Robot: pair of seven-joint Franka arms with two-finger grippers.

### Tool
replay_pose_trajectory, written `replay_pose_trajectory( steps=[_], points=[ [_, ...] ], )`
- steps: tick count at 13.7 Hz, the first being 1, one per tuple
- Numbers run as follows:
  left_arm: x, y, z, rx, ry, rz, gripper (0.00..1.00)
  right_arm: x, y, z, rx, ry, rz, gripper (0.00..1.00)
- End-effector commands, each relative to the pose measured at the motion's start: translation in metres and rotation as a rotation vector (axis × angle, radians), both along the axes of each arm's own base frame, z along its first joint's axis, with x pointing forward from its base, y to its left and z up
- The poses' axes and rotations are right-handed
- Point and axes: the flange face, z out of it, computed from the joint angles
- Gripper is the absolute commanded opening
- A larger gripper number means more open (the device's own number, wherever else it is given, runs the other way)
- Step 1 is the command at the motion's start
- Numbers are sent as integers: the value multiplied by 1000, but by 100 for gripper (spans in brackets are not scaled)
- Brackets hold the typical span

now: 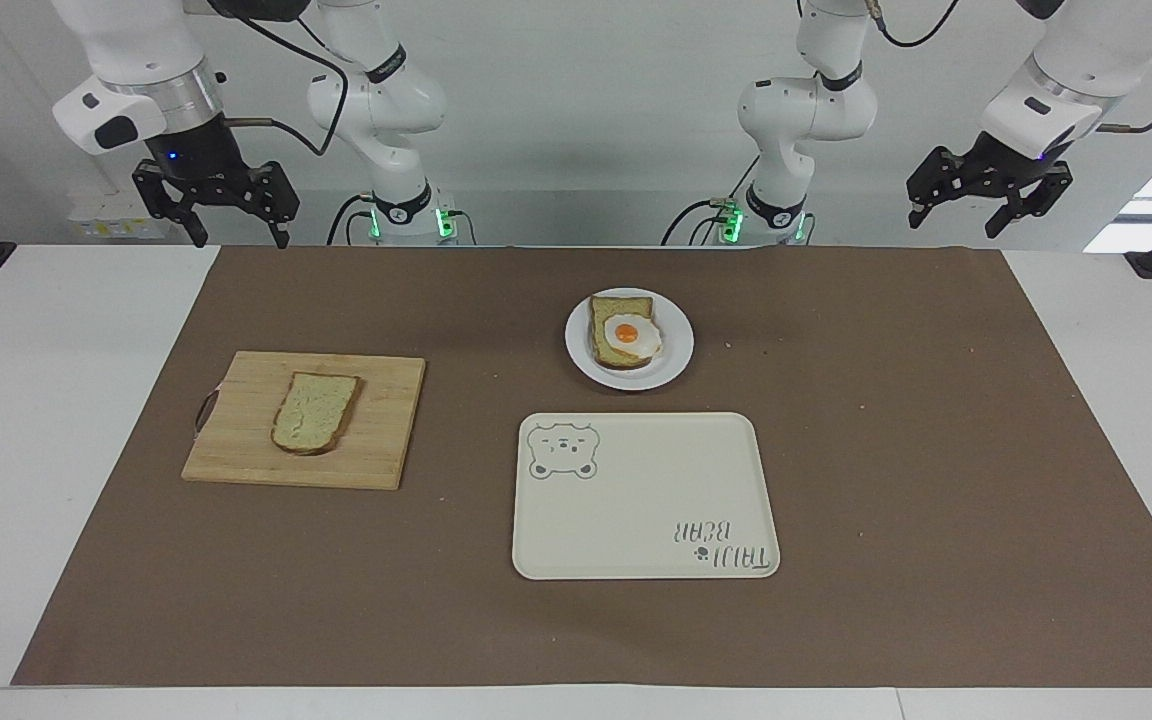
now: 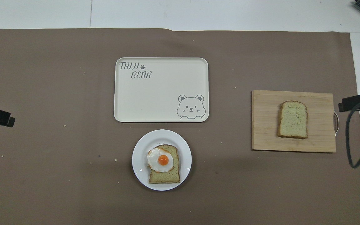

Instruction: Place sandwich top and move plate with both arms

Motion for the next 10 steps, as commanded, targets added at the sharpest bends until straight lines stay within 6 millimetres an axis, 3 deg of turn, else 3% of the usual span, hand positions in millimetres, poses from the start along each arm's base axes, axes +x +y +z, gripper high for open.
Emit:
replay_pose_trajectory(
  steps=[1, 10],
  points=[
    [-2, 1, 9, 12, 3, 9, 100, -8, -4, 1, -4, 8, 15, 100],
    [-6, 3, 7, 7, 9, 10, 100, -8, -3, 1, -4, 10, 17, 100]
  ],
)
